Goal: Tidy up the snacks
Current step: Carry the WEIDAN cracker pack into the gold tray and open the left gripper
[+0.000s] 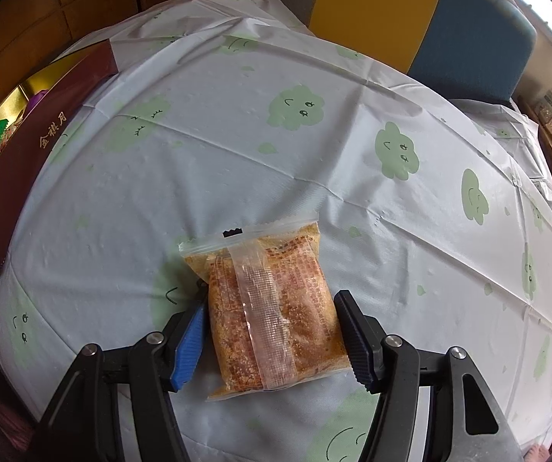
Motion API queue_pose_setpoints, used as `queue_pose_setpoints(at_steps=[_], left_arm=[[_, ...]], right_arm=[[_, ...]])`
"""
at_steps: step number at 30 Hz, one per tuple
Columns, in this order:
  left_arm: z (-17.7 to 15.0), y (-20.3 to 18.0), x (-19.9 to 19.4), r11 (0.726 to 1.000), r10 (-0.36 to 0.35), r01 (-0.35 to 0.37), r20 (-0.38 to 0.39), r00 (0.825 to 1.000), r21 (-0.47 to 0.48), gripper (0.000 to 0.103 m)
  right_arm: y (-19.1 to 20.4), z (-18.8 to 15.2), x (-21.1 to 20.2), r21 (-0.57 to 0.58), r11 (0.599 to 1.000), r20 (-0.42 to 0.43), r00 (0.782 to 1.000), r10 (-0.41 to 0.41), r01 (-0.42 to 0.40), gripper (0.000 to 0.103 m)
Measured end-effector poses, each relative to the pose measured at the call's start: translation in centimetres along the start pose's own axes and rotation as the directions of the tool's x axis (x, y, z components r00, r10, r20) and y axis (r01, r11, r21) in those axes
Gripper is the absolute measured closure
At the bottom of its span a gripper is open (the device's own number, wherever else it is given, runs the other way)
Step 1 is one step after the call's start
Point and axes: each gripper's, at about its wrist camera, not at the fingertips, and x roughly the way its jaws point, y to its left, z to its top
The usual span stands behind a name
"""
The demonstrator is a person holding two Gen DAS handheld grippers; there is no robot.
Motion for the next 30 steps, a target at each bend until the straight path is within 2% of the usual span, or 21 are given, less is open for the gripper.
queue_pose_setpoints(at_steps=[12,23,27,30], left_arm=[[-0.5,5.0,-0.5,0.993,0.069,-0.069,-0.002,0.998,-0.097,0.052],[-2.2,11.4,-1.7,0.959,0.202,-0.201,-0.016,0.979,-0.201,0.052],[-2.5,13.8,-2.2,0.940,0.198,-0.199,-0.031,0.980,-0.277,0.052],[-2.4,15.8,-2.2,0.919,0.137,-0.143,-0.041,0.990,-0.367,0.052]], right_arm=[[-0.1,0.0,0.0,0.001,1.000,0.000,1.000,0.001,-0.001,0.039],[0.0,0.1,-0.1,-0.009,1.000,0.002,1.000,-0.006,0.006,0.040],[0.0,0.0,-0.1,-0.009,1.000,0.001,1.000,-0.005,0.005,0.040],[0.0,0.0,-0.2,-0.010,1.000,0.001,1.000,-0.007,0.007,0.040]])
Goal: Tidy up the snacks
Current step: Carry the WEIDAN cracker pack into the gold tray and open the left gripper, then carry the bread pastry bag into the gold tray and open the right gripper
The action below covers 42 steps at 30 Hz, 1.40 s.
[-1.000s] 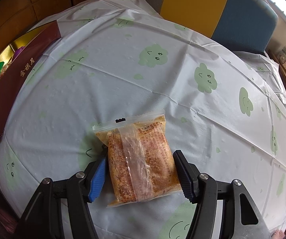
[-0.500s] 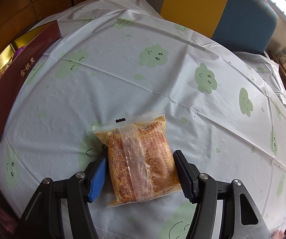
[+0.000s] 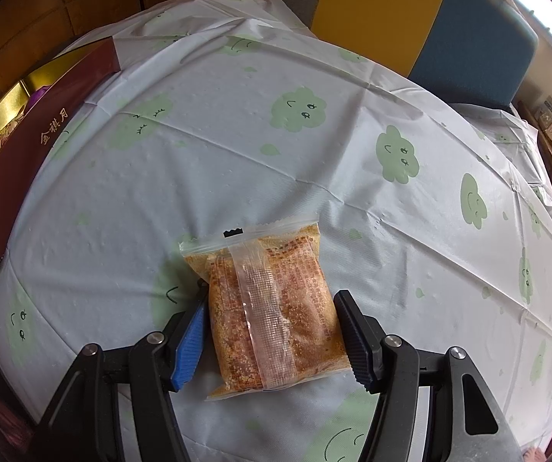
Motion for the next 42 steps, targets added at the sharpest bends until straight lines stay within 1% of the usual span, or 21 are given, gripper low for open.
queue_pose_setpoints(at_steps=[1,3,7,11,12,15,17,18,19,21,22,23,26,29,32,42], left_arm=[[0.3,0.5,0.1,0.999,-0.029,0.029,-0.012,1.000,-0.036,0.052],[0.7,0.8,-0.1,0.996,-0.064,0.063,-0.014,0.998,-0.069,0.052],[2.1,-0.2,0.2,0.990,-0.119,0.118,-0.013,0.993,-0.083,0.052],[3.8,-2.6,1.7,0.987,-0.152,0.151,-0.005,0.988,-0.059,0.052],[4.1,-3.3,2.4,0.988,-0.149,0.148,-0.008,0.989,-0.051,0.052],[4.5,-4.4,4.7,0.994,-0.108,0.107,-0.031,0.994,-0.037,0.052],[4.3,-4.7,6.6,0.998,-0.051,0.049,-0.067,0.996,-0.038,0.052],[4.2,-4.8,7.8,0.999,-0.028,0.025,-0.095,0.995,-0.033,0.052],[4.0,-4.8,8.5,1.000,-0.021,0.019,-0.110,0.994,-0.024,0.052],[3.7,-5.2,9.2,1.000,0.013,-0.013,-0.105,0.994,0.006,0.052],[3.6,-5.6,9.1,0.999,0.035,-0.032,-0.095,0.995,0.033,0.052],[3.5,-5.9,9.0,0.998,0.038,-0.034,-0.092,0.995,0.047,0.052],[3.4,-5.9,8.5,0.999,0.026,-0.022,-0.090,0.996,0.046,0.052],[3.1,-6.2,7.5,0.996,0.048,-0.044,-0.056,0.997,0.072,0.052],[2.9,-6.5,6.3,0.994,0.053,-0.051,-0.022,0.998,0.097,0.052],[2.6,-6.7,3.1,0.992,0.067,-0.071,0.041,0.997,0.107,0.052]], right_arm=[[0.0,0.0,0.0,0.000,1.000,-0.001,1.000,0.000,0.000,0.040],[0.0,0.0,0.0,-0.001,1.000,-0.001,1.000,-0.004,0.004,0.040],[0.0,0.2,0.1,-0.007,1.000,-0.001,1.000,-0.008,0.008,0.040],[0.1,0.1,0.0,-0.007,1.000,-0.001,1.000,-0.009,0.009,0.040],[0.0,0.1,0.0,-0.008,1.000,-0.001,1.000,-0.009,0.009,0.040],[0.0,0.2,0.1,-0.010,1.000,-0.001,1.000,-0.010,0.010,0.040],[0.0,0.3,0.1,-0.012,1.000,-0.001,1.000,-0.011,0.011,0.040],[0.0,0.3,0.1,-0.013,1.000,-0.001,1.000,-0.012,0.012,0.040],[0.0,0.3,0.2,-0.013,1.000,-0.001,1.000,-0.012,0.012,0.040],[0.0,0.3,0.2,-0.013,1.000,-0.001,1.000,-0.013,0.013,0.040],[-0.1,0.4,0.2,-0.012,1.000,-0.002,1.000,-0.012,0.012,0.040],[0.0,0.3,0.1,-0.012,1.000,-0.002,1.000,-0.011,0.011,0.040],[0.0,0.3,0.2,-0.009,1.000,-0.003,1.000,-0.009,0.009,0.040],[-0.1,0.3,0.2,-0.008,1.000,-0.002,1.000,-0.010,0.010,0.040],[0.0,0.3,0.2,-0.008,1.000,-0.002,1.000,-0.010,0.010,0.040],[0.2,0.2,0.1,-0.011,1.000,0.002,1.000,-0.017,0.017,0.040]])
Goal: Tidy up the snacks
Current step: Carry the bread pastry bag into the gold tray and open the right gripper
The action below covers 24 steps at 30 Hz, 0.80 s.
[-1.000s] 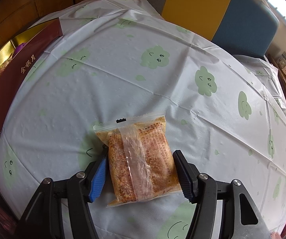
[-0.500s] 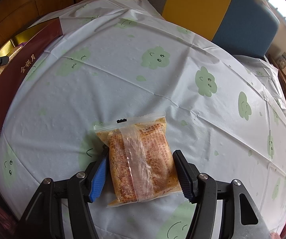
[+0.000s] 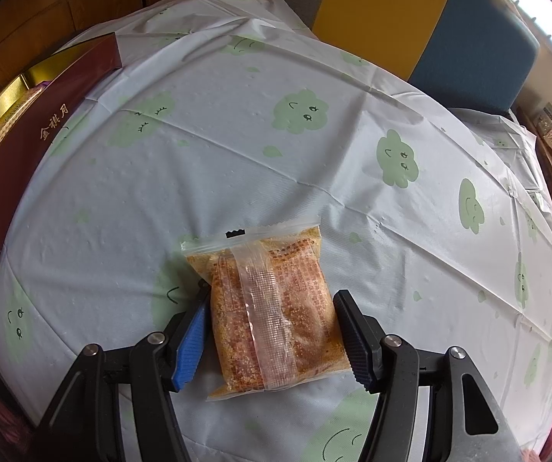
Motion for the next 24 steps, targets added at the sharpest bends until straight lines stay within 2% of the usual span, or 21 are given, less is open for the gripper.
queue_pose_setpoints(at_steps=[13,24], left_arm=[[-1.0,0.6,-2.5,1.000,-0.009,0.009,0.023,1.000,-0.013,0.052],[-2.1,3.1,-3.0,0.998,-0.011,0.011,0.005,1.000,-0.054,0.052]], right_arm=[[0.1,0.0,-0.1,-0.003,1.000,0.003,1.000,-0.006,0.006,0.040],[0.3,-0.1,-0.2,-0.007,1.000,0.010,1.000,-0.010,0.010,0.041]])
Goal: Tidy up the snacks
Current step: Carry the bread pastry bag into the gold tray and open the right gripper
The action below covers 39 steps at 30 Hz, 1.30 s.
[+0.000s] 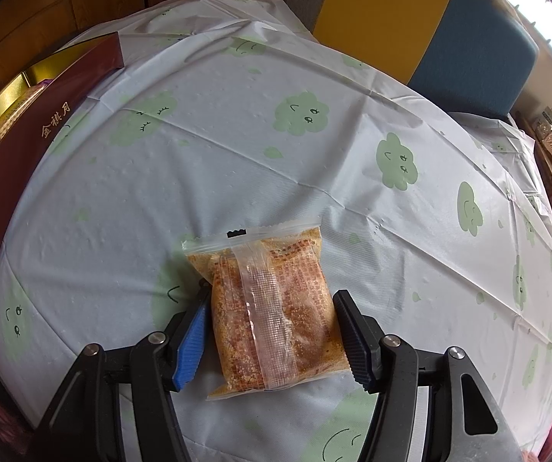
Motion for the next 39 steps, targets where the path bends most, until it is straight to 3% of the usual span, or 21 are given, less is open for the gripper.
queue_pose_setpoints(at_steps=[12,20,25,30,35,39], left_arm=[[-1.2,6.9,-1.1,0.988,0.100,-0.101,-0.009,0.995,-0.118,0.052],[-2.0,7.9,-1.2,0.986,0.091,-0.091,-0.007,0.996,-0.141,0.052],[-2.2,7.8,-1.1,0.987,0.078,-0.077,-0.002,0.997,-0.138,0.052],[-2.5,7.6,-1.0,0.989,0.067,-0.067,-0.003,0.998,-0.134,0.052],[-2.6,7.6,-1.3,0.989,0.061,-0.060,0.006,0.998,-0.132,0.052],[-2.7,8.0,-1.3,0.988,0.061,-0.060,0.004,0.998,-0.144,0.052]], right_arm=[[-0.2,0.0,0.1,0.027,1.000,-0.009,1.000,0.002,-0.001,0.041],[0.2,0.4,-0.3,0.092,0.996,-0.023,1.000,-0.010,0.012,0.042],[4.1,2.8,-4.2,0.047,0.996,0.090,0.993,0.075,-0.079,0.042],[11.0,6.5,-8.1,-0.092,0.971,0.193,0.952,0.237,-0.223,0.042],[18.0,9.4,-8.8,-0.210,0.925,0.207,0.911,0.358,-0.316,0.042],[22.3,10.8,-6.1,-0.248,0.910,0.163,0.911,0.378,-0.333,0.042]])
